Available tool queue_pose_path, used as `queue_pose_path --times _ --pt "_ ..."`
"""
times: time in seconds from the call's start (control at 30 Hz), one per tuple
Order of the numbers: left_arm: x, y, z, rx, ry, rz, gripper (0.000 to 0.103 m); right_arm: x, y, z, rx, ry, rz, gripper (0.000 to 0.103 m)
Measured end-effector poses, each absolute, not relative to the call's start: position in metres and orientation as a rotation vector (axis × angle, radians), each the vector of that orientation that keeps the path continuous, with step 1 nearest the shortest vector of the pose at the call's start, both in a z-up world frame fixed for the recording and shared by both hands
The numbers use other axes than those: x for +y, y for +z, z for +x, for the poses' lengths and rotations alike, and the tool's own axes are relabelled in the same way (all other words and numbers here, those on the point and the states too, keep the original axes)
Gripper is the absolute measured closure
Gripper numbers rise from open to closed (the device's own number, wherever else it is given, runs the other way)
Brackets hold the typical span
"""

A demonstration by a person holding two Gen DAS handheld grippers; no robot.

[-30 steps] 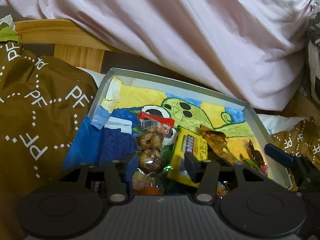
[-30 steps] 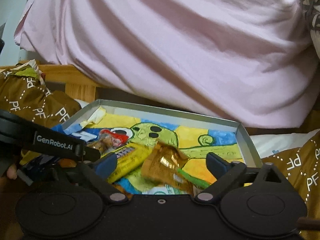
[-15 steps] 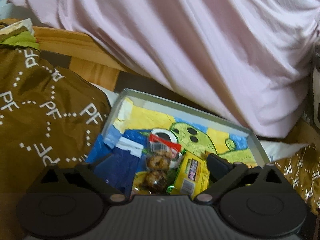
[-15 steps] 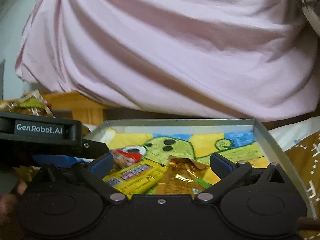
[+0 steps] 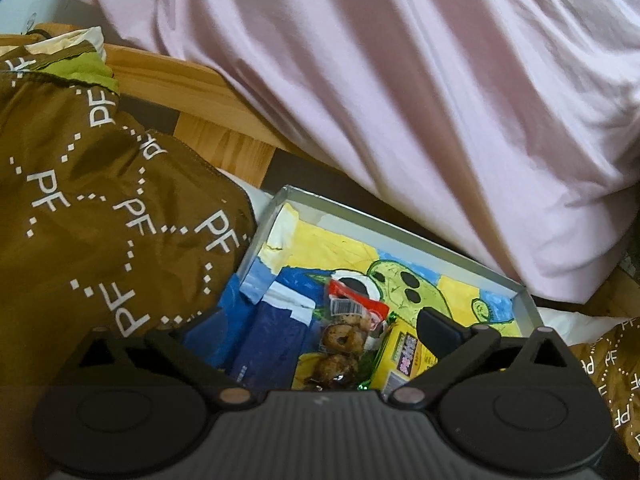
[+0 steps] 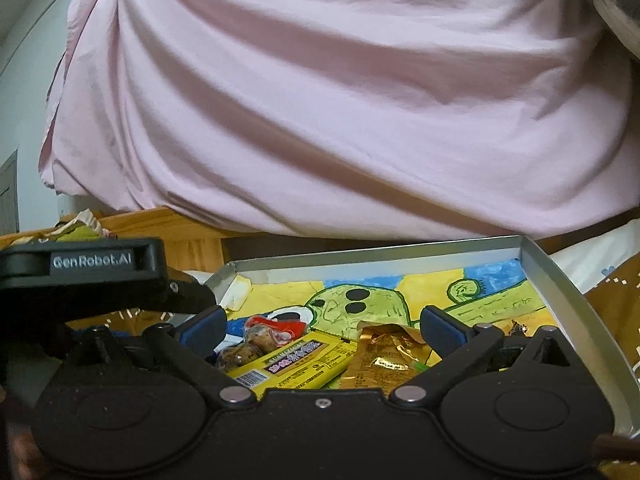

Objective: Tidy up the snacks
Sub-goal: 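Open both tools to release the orange snack and sausage pack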

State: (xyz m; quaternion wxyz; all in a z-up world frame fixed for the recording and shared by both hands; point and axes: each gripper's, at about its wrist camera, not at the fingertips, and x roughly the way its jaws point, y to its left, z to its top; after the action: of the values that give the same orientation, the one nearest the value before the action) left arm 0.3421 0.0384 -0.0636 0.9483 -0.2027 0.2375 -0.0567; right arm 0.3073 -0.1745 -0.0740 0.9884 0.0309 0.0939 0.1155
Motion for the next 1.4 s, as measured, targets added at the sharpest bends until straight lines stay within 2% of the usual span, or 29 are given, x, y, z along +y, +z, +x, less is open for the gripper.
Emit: queue_pose_path --times 0.6,0.87,1.03,1.1,1.4 --pt "0.045 -0.066 0.342 0.476 -0.089 -0.439 0.001 -0.178 -0.083 0.326 0.11 0.36 0.169 0.001" --pt "0.054 -0.063 0.339 0.445 -0.05 -0.484 0.001 -0.193 -0.069 0.312 0.035 0.202 0.255 0.007" --pt "0.059 -0.06 0.339 0.449 -0.038 -0.508 0.001 -0.208 -0.046 0.305 -0.049 0.022 0.308 0.005" --pt "0.057 -0.06 0.34 0.46 -0.042 -0.5 0.0 -0.215 -0.042 0.307 -0.07 -0.061 0.321 0.001" --pt "0.036 -0.067 0.339 0.475 -0.084 -0.402 0.0 -0.237 -0.049 0.326 -0.016 -0.281 0.451 0.001"
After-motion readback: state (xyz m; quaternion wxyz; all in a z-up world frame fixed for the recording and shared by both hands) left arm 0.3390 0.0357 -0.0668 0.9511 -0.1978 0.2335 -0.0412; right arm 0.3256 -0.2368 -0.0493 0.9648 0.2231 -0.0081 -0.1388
